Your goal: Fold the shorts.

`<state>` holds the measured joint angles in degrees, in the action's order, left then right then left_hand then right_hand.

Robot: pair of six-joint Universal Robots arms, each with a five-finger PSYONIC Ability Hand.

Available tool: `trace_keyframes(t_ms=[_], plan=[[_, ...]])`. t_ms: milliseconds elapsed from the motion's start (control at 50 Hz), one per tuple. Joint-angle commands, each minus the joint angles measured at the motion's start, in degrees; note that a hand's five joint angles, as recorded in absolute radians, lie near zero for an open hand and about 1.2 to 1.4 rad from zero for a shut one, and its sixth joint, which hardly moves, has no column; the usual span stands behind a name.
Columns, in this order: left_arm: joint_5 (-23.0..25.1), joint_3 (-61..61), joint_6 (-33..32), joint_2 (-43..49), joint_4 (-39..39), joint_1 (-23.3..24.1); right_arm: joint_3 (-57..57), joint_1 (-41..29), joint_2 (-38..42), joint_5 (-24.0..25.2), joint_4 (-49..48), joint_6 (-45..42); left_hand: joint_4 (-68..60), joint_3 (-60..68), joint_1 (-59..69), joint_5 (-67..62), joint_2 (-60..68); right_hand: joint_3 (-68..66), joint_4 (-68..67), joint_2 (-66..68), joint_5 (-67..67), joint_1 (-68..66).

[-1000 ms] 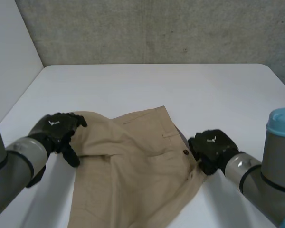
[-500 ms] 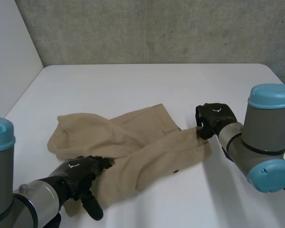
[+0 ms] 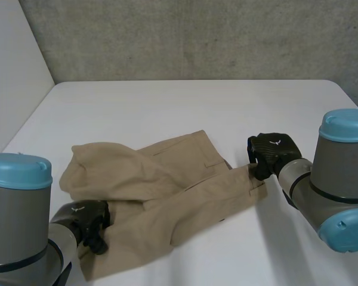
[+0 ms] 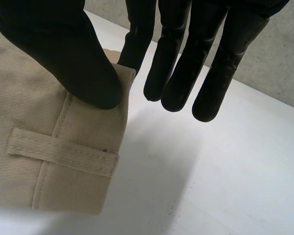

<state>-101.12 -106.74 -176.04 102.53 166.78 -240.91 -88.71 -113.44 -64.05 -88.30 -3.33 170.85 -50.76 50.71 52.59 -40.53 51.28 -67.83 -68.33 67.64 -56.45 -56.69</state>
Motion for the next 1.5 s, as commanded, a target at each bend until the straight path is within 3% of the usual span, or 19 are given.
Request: trace_keyframes(t_ms=[20,80,160,320,540,760,940,1040,1080,1140,1240,1320,1500], plan=[[0.31,-0.23,-0.8,-0.58,0.21,0.53,-0.94,-0.46,-0.37,1.28,0.7,-2.89,-29.24,29.29,27.41,-29.47,28.72,-12.17,-11.67,12.36,-13.55,-23.31],[0.22,0.39,-2.55,-0.58,1.35,0.27,-1.47,-0.46,-1.6,3.56,2.09,-6.13,-29.24,29.29,27.41,-29.47,28.72,-12.17,-11.67,12.36,-13.55,-23.31],[0.22,1.0,-4.31,-0.23,3.98,-0.44,-1.56,0.15,-3.44,6.29,8.4,-9.73,-29.24,29.29,27.41,-29.47,28.72,35.46,35.96,-35.27,34.08,24.32],[0.14,1.79,-5.19,2.4,7.24,-1.85,-1.82,0.42,-6.61,9.11,17.31,-12.3,-29.24,29.29,27.41,-29.47,28.72,46.81,47.31,-46.62,45.43,35.67],[0.14,5.49,-5.19,7.24,7.5,-4.48,-9.98,-0.2,-14.17,8.85,16.96,-16.86,-29.24,29.29,27.41,-29.47,28.72,46.47,46.97,-46.28,45.09,35.34],[0.05,7.95,-5.11,10.05,7.33,-5.01,-16.23,-1.51,-14.79,8.06,8.79,-17.92,-29.24,29.29,27.41,-29.47,28.72,46.47,46.97,-46.28,45.09,35.34],[0.14,7.25,-5.11,10.05,7.24,-5.01,-15.97,-3.01,-10.66,5.24,1.49,-18.98,-29.24,29.29,27.41,-29.47,28.72,43.96,44.46,-43.77,42.58,32.82],[0.31,7.16,-5.02,10.05,7.07,-4.84,-14.74,-3.1,-7.5,5.33,0.08,-18.89,-29.24,29.29,27.41,-29.47,28.72,23.33,23.83,-23.14,21.95,12.19],[0.31,6.98,-5.02,9.97,6.98,-4.75,-13.78,-3.1,-6.09,5.24,-0.53,-18.97,-29.24,29.29,27.41,-29.47,28.72,-11.08,-10.58,11.27,-12.46,-22.22],[0.22,6.81,-5.11,9.35,6.72,-4.4,-12.02,-2.49,-5.91,4.8,-0.18,-18.71,-29.24,29.29,27.41,-29.47,28.72,-12.17,-11.67,12.36,-13.55,-23.31],[0.4,6.54,-5.02,1.83,4.44,-3.17,-10.44,-2.13,-8.88,4.54,0.17,-18.8,-29.24,29.29,27.41,-29.47,28.72,-12.17,-11.67,12.36,-13.55,-23.31],[0.4,7.59,-5.11,-6.87,2.06,-1.68,-9.47,-2.22,-18.63,4.54,2.88,-19.33,-29.24,29.29,27.41,-29.47,28.72,-12.17,-11.67,12.36,-13.55,-23.31],[1.45,16.55,-6.78,-27.03,-5.23,-0.53,0.71,-0.38,-34.72,5.15,20.0,-21.96,-29.24,29.29,27.41,-29.47,28.72,-12.17,-11.67,12.36,-13.55,-23.31]])
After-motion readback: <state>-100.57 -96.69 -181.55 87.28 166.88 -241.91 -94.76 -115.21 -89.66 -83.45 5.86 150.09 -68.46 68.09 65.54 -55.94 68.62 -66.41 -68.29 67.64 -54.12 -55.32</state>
